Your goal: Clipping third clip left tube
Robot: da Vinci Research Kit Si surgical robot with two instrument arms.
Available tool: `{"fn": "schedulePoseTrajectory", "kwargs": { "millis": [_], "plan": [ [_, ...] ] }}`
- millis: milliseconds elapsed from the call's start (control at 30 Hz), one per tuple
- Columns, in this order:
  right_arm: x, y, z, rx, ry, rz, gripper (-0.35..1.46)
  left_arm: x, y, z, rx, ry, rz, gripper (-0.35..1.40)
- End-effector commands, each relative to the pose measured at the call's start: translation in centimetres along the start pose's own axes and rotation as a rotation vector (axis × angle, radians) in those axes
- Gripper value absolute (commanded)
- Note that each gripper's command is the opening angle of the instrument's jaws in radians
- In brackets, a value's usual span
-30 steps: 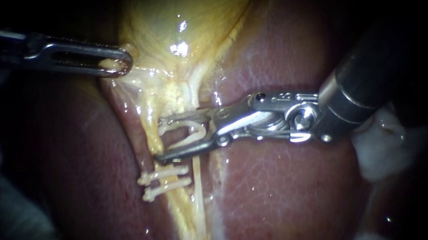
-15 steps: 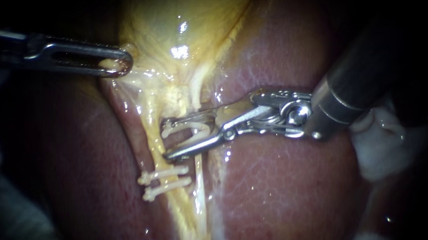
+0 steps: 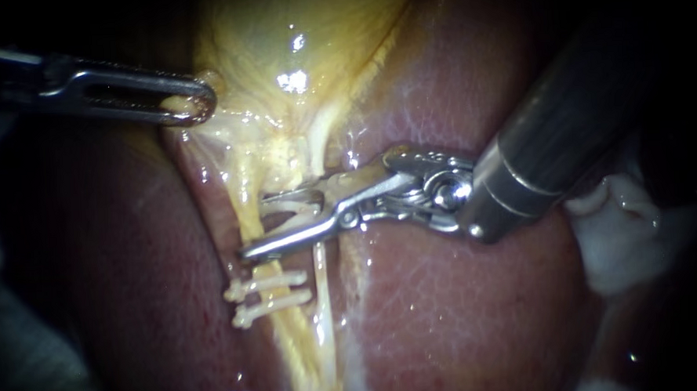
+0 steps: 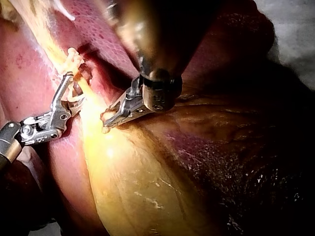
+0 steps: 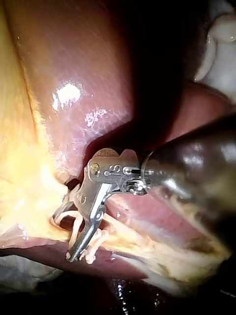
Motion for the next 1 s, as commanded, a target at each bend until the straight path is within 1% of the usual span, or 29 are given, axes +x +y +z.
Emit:
{"fn": "schedulePoseTrajectory", "kwargs": {
  "millis": [33, 200, 400, 467, 567, 833, 1000],
  "plan": [
    [0.01, -0.01, 0.0, 0.012, 0.001, 0.006, 0.5, 0.0, 0.0, 0.0, 0.0, 0.0, 0.0, -0.35],
    [0.0, -0.03, 0.01, 0.073, 0.008, 0.013, 0.5, 0.0, 0.0, 0.01, 0.0, 0.0, 0.0, -0.35],
    [0.0, -0.06, 0.07, 0.114, 0.003, 0.016, 0.48, 0.0, 0.0, 0.01, 0.0, 0.0, 0.0, -0.35],
    [0.0, -0.07, 0.1, 0.122, 0.005, 0.016, 0.48, 0.0, 0.0, 0.0, 0.0, 0.0, 0.0, -0.35],
    [0.01, -0.08, 0.17, 0.132, 0.02, 0.016, 0.48, 0.0, 0.0, 0.01, 0.0, 0.0, 0.0, -0.35],
    [0.04, -0.12, 0.36, 0.142, 0.038, 0.022, 0.48, 0.0, 0.0, 0.0, 0.0, 0.0, 0.0, -0.35],
    [0.08, -0.18, 0.39, 0.145, 0.042, 0.024, 0.48, 0.0, 0.0, 0.0, 0.0, 0.0, 0.0, -0.35]
  ]
}}
